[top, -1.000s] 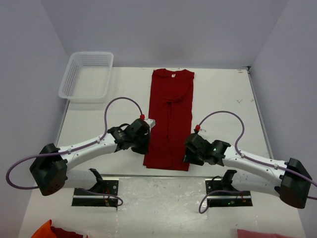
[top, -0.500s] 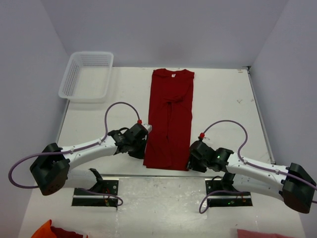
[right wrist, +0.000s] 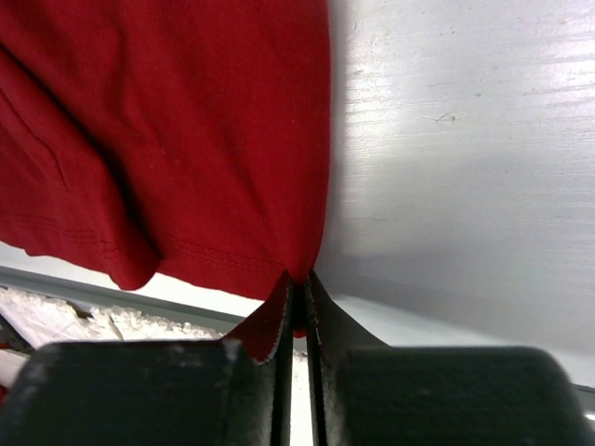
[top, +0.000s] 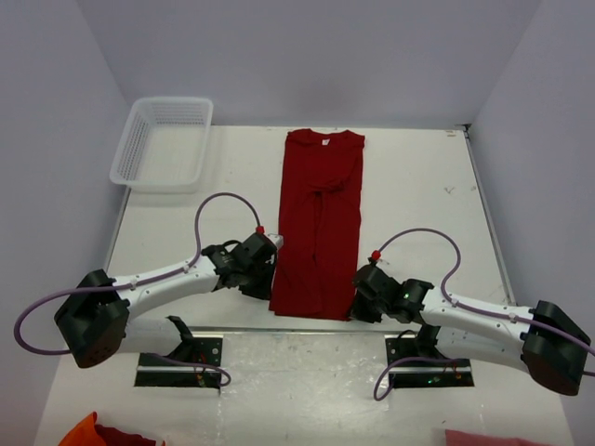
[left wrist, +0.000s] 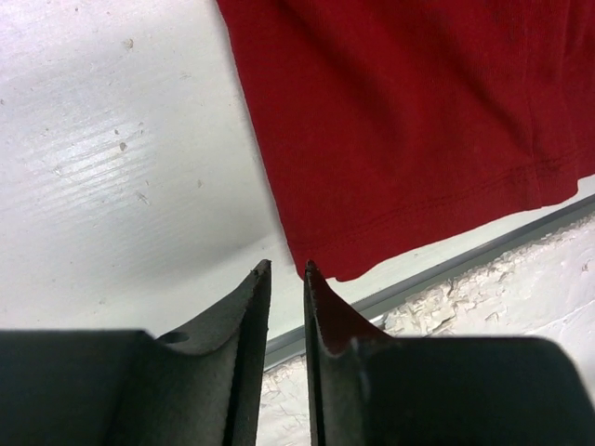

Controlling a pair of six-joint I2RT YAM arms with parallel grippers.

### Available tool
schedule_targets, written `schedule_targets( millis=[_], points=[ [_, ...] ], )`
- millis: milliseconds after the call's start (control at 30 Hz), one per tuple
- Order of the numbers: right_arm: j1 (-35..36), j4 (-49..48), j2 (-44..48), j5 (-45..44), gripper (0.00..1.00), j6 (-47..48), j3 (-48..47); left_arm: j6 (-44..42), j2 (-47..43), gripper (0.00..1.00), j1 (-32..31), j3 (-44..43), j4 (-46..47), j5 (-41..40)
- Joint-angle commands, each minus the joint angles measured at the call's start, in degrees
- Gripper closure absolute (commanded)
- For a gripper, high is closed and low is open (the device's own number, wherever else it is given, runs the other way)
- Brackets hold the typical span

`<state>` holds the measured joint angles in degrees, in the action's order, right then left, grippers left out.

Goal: Fold and stack the t-shirts
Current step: Grab the bottom of the folded rectangular tshirt with both arms

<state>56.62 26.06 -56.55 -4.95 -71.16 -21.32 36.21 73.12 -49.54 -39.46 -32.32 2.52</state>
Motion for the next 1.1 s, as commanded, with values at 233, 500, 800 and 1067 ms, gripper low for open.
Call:
schedule_targets(
  millis=[233,500,800,1067],
  points=[
    [0.77,3.64,0.22,-2.17,1.0,-1.53,-0.12,1.32,-2.28,0.61,-0.03,2.46,2.59,4.5],
    [0.77,3.56,0.48,-2.26,1.0,-1.27,-0.13,2.29,-3.08,0.48,-0.03,7.64,10.15,11.18],
    [0.77,4.26,1.53,-2.26,1.0,-1.53,0.58,2.03,-0.79,0.48,-0.03,9.32,14.21,12.86],
    [0.77,3.99,0.75,-1.99,1.0,-1.27,0.49,1.94,2.37,0.49,-0.03,9.14,15.88,12.59]
  ],
)
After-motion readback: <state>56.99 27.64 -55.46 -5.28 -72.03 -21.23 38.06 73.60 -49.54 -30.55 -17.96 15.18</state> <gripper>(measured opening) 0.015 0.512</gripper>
